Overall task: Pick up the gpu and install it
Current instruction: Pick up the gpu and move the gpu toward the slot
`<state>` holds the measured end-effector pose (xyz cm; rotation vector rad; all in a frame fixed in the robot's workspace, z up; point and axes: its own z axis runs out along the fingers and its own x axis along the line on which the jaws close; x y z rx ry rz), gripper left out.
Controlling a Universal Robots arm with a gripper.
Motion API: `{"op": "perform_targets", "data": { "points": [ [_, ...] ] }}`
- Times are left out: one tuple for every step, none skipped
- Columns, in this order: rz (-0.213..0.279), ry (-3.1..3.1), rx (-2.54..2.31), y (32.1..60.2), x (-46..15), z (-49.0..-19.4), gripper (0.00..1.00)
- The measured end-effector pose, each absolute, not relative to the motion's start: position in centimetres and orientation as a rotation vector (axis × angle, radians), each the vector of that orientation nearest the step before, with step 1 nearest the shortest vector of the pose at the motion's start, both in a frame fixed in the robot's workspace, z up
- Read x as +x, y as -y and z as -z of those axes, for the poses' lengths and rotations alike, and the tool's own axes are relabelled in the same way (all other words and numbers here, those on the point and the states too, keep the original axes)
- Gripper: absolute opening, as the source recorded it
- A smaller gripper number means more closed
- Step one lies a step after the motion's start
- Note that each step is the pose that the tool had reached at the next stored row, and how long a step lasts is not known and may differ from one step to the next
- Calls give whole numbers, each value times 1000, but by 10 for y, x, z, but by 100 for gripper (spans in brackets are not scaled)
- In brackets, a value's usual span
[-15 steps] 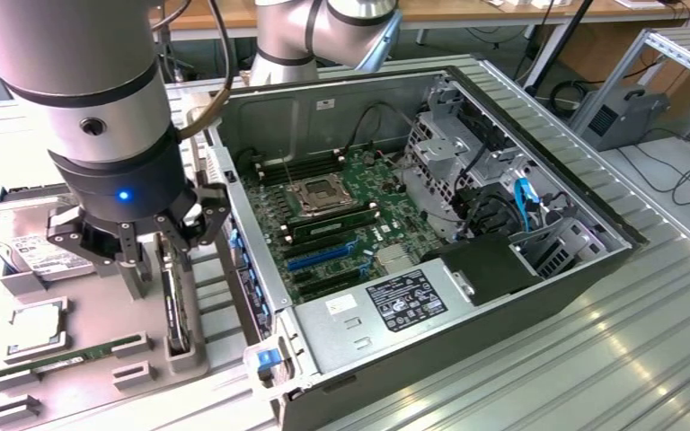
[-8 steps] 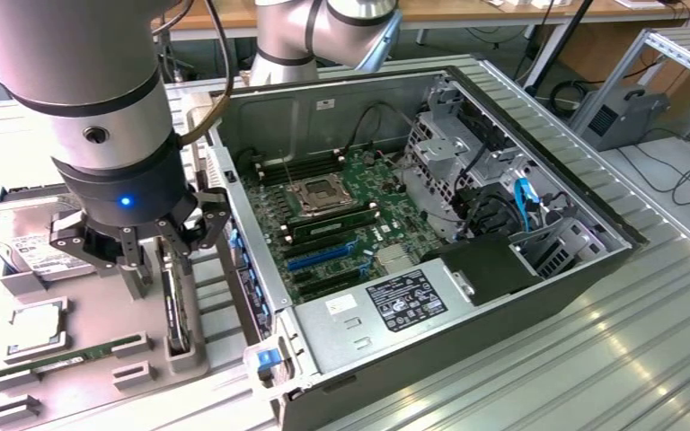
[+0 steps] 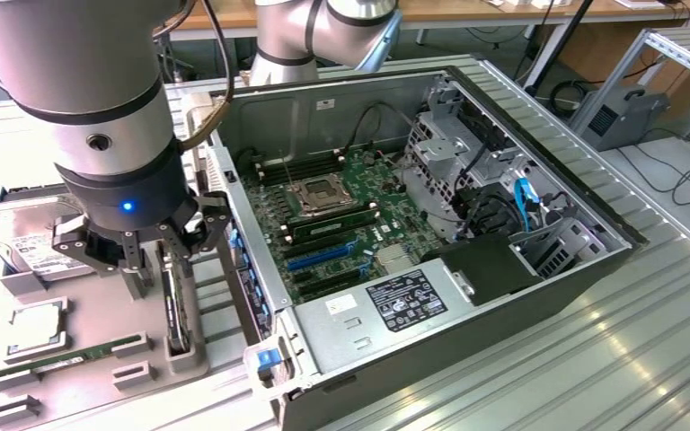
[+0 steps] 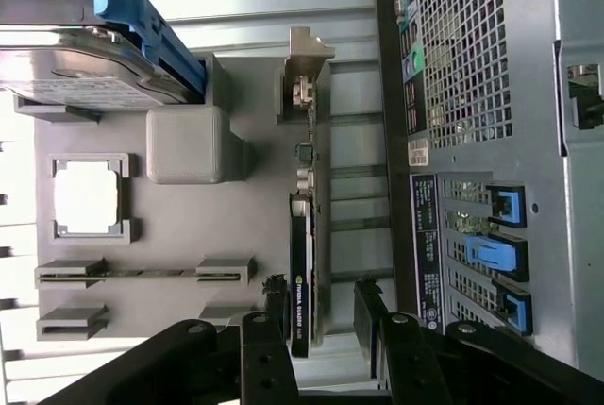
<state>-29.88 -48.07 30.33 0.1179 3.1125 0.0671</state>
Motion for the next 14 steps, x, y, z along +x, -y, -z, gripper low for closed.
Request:
{"op": "perform_targets", "data": {
  "points": [
    [-67, -3113, 118, 481, -299, -303, 42],
    [-67, -3112, 118, 481, -299, -302, 42],
    [-67, -3112, 118, 481, -299, -301, 42],
    [-67, -3113, 118, 481, -299, -301, 42],
    [-67, -3112, 118, 481, -299, -300, 42],
    [-67, -3112, 118, 481, -299, -299, 42],
    [-67, -3112, 118, 481, -299, -298, 42],
    [-67, -3112, 118, 481, -299, -297, 42],
    [-67, -3112, 118, 481, -299, -297, 42],
    [-67, -3112, 118, 481, -299, -296, 42],
    [-67, -3112, 118, 481, -299, -295, 42],
    [-67, -3112, 118, 481, -299, -294, 42],
    [-67, -3112, 118, 481, -299, -293, 42],
    [-67, -3113, 118, 481, -299, -293, 42]
  ]
}}
